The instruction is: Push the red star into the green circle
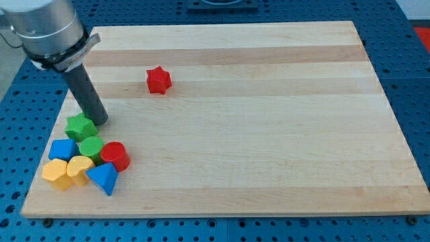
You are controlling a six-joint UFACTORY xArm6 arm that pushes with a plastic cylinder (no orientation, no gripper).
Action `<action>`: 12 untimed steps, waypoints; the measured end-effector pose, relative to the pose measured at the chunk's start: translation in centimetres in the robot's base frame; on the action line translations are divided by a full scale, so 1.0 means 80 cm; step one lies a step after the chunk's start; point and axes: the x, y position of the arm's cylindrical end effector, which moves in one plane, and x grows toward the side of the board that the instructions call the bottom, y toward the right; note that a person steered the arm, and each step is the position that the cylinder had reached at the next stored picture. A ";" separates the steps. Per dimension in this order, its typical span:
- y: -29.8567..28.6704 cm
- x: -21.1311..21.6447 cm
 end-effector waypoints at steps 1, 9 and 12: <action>0.000 0.017; 0.142 -0.049; 0.170 -0.022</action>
